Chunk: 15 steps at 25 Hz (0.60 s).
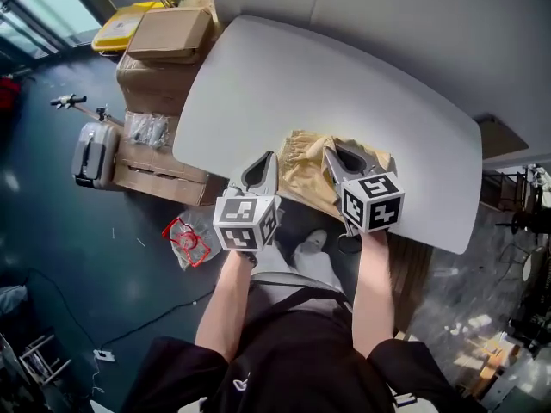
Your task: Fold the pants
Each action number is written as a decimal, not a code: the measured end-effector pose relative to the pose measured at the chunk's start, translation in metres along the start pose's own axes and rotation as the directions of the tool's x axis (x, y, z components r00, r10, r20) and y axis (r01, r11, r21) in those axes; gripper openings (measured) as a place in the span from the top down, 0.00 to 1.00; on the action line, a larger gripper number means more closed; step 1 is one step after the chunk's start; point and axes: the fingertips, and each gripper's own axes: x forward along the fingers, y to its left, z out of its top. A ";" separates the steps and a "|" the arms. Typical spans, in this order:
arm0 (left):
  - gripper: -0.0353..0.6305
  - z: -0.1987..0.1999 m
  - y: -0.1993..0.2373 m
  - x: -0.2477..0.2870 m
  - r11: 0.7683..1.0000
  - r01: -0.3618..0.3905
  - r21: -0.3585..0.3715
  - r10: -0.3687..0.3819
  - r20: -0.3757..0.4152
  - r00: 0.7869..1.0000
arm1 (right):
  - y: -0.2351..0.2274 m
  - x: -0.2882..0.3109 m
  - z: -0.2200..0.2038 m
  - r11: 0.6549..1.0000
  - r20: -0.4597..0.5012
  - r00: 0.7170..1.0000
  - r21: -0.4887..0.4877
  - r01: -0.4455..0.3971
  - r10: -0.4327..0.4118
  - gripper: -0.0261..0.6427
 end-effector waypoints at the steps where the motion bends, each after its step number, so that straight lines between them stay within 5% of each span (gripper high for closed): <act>1: 0.94 0.000 0.010 -0.005 1.000 -0.019 -0.005 0.019 0.003 1.000 | 0.004 0.006 0.003 1.000 -0.011 1.000 -0.015 0.003 -0.004 0.90; 8: 0.94 -0.004 0.044 -0.019 0.997 -0.065 -0.051 0.066 0.007 0.998 | 0.042 0.020 0.020 0.993 0.039 0.998 -0.109 -0.040 0.045 0.90; 12: 0.94 -0.013 0.046 -0.017 0.996 -0.061 -0.061 0.060 -0.017 0.998 | 0.088 0.068 -0.043 0.970 -0.096 0.975 -0.120 -0.211 0.200 0.89; 15: 0.94 -0.023 0.051 -0.019 0.995 -0.070 -0.065 0.067 -0.040 0.997 | 0.109 0.113 -0.095 0.959 -0.196 0.950 -0.101 -0.264 0.241 0.89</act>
